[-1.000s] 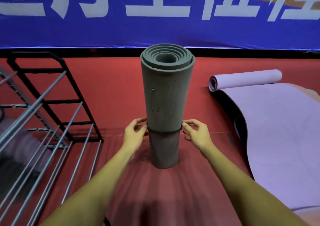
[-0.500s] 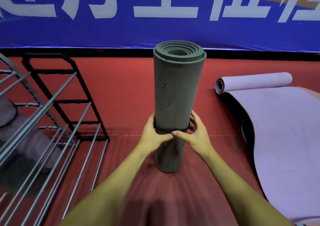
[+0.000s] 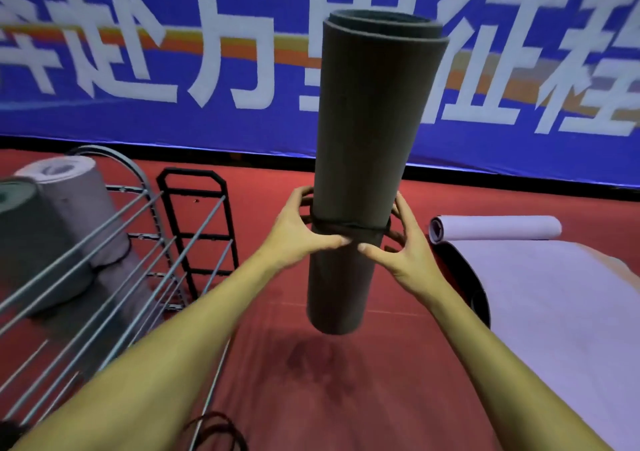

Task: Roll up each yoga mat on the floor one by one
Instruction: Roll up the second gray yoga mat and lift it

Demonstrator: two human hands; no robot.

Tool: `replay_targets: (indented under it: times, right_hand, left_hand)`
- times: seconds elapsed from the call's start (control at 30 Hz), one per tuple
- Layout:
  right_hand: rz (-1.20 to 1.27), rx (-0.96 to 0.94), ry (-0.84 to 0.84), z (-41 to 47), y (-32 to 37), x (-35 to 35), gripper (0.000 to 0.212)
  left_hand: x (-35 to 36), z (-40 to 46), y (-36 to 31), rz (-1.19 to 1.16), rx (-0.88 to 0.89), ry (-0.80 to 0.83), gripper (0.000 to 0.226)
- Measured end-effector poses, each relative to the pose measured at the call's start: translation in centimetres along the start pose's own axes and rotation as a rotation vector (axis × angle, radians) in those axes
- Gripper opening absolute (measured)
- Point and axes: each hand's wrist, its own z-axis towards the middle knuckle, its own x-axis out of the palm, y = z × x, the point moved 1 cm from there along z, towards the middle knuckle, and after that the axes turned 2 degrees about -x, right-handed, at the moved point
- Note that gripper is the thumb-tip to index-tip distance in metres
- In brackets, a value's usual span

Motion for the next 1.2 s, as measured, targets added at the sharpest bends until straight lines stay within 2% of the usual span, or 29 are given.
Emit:
replay_targets:
  times: [0.2, 0.53, 0.73, 0.93, 1.2]
  right_hand:
    - [0.008, -0.134, 0.103, 0.1, 10.2, 2.7, 0.127]
    - [-0.082, -0.455, 0.048, 3.3, 24.3, 11.7, 0.125]
    - [-0.003, -0.521, 0.052, 4.5, 30.1, 17.2, 0.128]
    - [0.105, -0.558, 0.093, 4.2, 34.6, 23.2, 0.127]
    - [0.251, -0.521, 0.169, 2.5, 36.5, 30.7, 0.126]
  left_hand:
    - [-7.3, -3.6, -7.8, -0.026, 0.123, -0.116, 0.096]
    - [-21.5, -8.1, -16.9, 0.042, 0.282, -0.298, 0.091]
    - [-28.8, -11.3, -21.4, 0.140, 0.391, -0.349, 0.091]
    - [-34.9, -15.2, -23.8, 0.191, 0.406, -0.441, 0.086]
    - [-40.4, -20.1, -23.9, 0.327, 0.364, -0.567, 0.088]
